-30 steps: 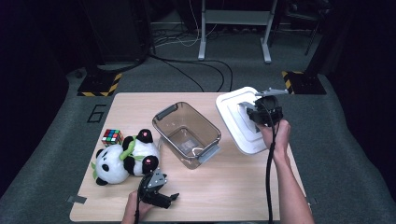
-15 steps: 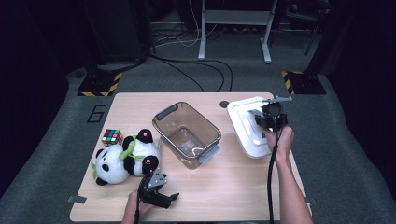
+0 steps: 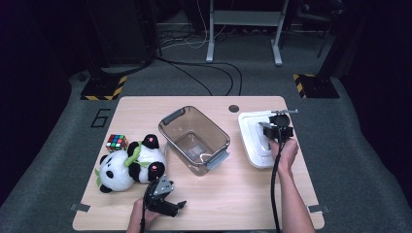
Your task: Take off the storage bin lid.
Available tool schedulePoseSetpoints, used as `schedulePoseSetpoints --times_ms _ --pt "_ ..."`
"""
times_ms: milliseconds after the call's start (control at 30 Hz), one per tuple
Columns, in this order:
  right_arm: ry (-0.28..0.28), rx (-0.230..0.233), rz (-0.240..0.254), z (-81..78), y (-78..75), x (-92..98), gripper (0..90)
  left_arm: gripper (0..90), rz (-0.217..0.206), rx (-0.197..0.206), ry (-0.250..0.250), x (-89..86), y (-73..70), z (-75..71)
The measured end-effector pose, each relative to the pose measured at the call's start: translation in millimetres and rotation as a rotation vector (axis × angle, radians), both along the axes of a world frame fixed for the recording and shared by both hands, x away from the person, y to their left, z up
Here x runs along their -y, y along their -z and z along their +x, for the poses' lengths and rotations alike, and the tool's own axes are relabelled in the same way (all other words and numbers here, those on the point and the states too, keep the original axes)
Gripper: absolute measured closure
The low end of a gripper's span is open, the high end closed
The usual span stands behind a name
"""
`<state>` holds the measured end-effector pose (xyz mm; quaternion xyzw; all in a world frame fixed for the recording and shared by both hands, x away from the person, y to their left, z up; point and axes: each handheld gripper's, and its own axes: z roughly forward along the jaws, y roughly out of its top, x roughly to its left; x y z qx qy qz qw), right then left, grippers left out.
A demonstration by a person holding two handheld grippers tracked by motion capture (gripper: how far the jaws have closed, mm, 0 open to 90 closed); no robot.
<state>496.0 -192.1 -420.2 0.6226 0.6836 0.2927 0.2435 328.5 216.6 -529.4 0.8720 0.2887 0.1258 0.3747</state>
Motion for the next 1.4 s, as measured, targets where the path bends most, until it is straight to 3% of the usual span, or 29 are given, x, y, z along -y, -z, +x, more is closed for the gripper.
schedulePoseSetpoints --times_ms 600,900,1200,1300,1400 --pt "0.141 -0.049 -0.009 8.4 47.1 -4.9 66.5 10.8 0.001 0.003 0.003 -0.1 -0.1 0.1" --pt "0.163 -0.051 -0.03 12.6 55.9 -2.3 66.4 10.8 0.002 0.004 0.002 0.0 -0.1 0.1" --pt "0.159 -0.06 -0.013 14.9 63.8 -0.2 65.4 10.8 -0.001 0.002 0.001 0.0 0.1 0.0" --pt "0.153 -0.062 -0.003 14.3 62.0 0.3 51.7 10.8 0.001 0.003 0.002 0.0 0.0 0.1" --pt "0.131 -0.047 0.046 10.9 57.5 1.8 37.6 10.8 0.001 0.003 0.002 -0.1 -0.1 0.0"
